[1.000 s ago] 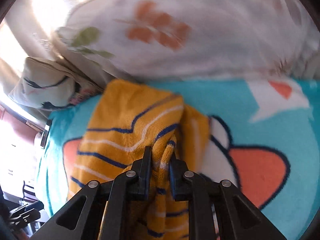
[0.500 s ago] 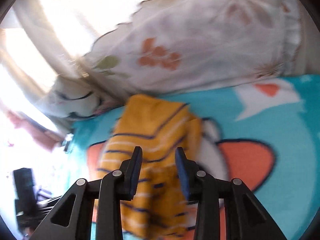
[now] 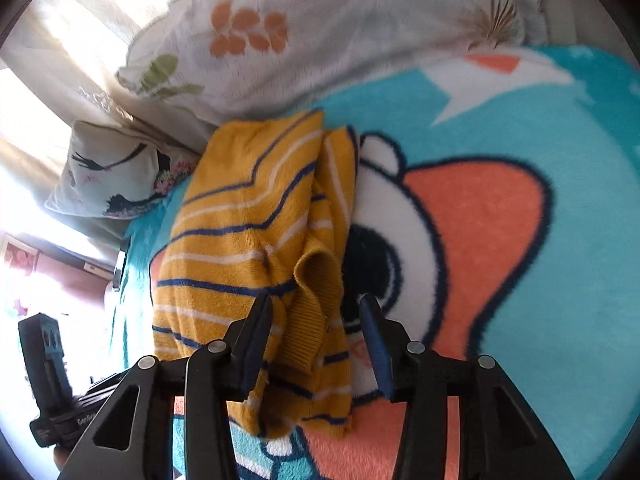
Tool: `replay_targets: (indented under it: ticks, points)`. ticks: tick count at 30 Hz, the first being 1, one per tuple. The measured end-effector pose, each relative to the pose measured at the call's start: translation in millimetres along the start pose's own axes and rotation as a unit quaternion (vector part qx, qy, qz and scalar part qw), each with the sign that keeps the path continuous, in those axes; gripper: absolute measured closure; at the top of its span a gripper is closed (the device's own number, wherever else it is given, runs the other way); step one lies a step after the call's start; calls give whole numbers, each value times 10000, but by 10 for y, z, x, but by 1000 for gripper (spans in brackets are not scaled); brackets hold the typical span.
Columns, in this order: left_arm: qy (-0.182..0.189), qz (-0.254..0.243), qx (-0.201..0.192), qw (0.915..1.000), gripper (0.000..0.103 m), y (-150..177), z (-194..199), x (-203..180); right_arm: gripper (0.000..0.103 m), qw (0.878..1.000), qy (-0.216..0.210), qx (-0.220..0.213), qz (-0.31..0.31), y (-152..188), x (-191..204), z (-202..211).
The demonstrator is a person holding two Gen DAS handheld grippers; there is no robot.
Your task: Fold small clothes
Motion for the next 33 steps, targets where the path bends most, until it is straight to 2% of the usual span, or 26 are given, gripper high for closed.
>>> replay_targets:
  ticks: [4,7,12,16,20,22,25,29,33]
  points:
    - [-227,-97,-166,9996,40,46,174,61,55,9984,115,-510,220,-138,135,333]
    - [-371,-290,-282,9985,40,77,288,112,54,9965,29,-670,496,-246,402,392]
    - [-550,-633,-585,9948,38,8,416,180,55,9961,108,-292,826,-169,633,99]
    - [-560,-767,-685,9931,38,-43,480,320,55,9964,495,225,655,-40,495,-307]
    - [-582,-879,-751,9916,37,-94,538,468,54,9946,753,144,700,-101,602,-170]
    - [-561,-908,-762,9914,37,-119,555,535,54,9931,805,-148,834,-202,801,-16]
    - [-532,-984,-785,9906,37,-156,595,641,53,9905,858,-243,1044,-338,1083,-26]
    - [-578,-1030,-843,9894,36,-191,637,794,53,9853,1128,-92,1278,-546,1361,-384]
    - [-579,-1013,-820,9898,36,-224,655,962,50,9797,1486,542,1234,-528,1342,-951]
Point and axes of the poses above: each gripper's, at about its wrist camera, not at the fingertips, and z roughly against the way its jaws point, x to its left, y to its underside, the point moved 7 cm from there along -z, roughly the way its jaws point, and after that the axes turned 5 degrees about z, right-handed, at the moved point
